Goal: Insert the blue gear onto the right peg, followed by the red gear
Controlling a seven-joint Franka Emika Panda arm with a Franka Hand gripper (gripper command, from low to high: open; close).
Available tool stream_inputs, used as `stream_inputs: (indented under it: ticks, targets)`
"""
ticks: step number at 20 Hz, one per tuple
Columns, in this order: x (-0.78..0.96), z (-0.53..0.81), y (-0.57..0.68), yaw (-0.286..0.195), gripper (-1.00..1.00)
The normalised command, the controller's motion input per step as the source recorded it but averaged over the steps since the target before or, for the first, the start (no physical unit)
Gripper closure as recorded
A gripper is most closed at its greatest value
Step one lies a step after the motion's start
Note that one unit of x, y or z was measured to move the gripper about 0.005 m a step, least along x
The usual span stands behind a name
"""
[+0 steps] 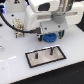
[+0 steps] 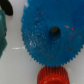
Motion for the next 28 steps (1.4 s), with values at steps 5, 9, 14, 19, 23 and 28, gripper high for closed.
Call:
stream_inputs:
  ticks: [5,9,14,19,23,28]
  targets:
    - [-0.21,-0.1,0.01,0.0,1.0]
    - [0.09,0.16,0.01,0.0,1.0]
    - [0.23,0.33,0.02,0.0,1.0]
    - [0.31,0.45,-0.03,0.0,1.0]
    - [0.36,0.46,-0.09,0.0,1.0]
    - [0.48,0.42,-0.15,0.0,1.0]
